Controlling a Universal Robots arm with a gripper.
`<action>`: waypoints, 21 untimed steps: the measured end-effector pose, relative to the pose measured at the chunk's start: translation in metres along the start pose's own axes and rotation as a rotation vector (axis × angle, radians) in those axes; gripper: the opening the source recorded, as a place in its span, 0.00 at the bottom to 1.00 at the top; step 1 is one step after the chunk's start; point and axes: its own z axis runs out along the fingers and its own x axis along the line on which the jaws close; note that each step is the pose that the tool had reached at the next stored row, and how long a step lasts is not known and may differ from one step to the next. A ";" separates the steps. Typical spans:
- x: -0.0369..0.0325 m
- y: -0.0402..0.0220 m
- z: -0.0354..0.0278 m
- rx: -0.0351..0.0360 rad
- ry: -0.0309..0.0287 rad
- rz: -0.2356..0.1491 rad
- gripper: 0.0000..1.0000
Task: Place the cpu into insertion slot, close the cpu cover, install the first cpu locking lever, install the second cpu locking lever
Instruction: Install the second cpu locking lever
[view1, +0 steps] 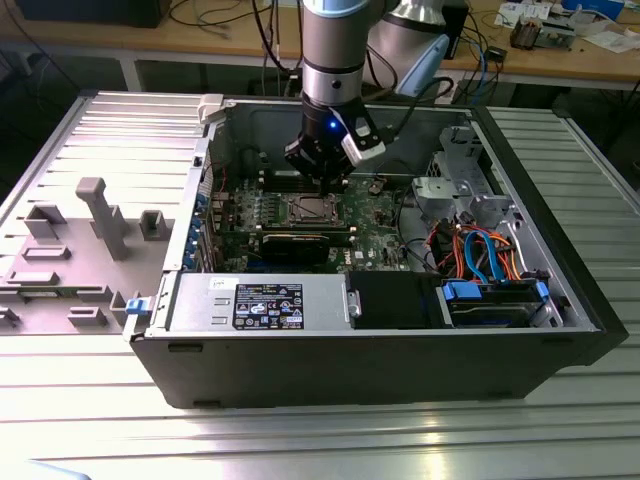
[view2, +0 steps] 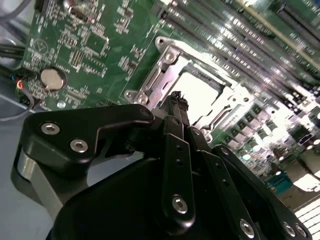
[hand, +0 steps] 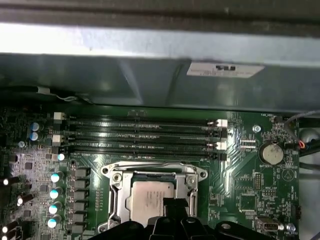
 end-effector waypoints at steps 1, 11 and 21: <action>0.0001 -0.0026 0.0001 0.0001 0.0000 0.001 0.11; 0.0002 -0.0042 0.0002 0.0005 -0.0001 0.002 0.11; 0.0002 -0.0042 0.0002 0.0005 -0.0001 0.003 0.11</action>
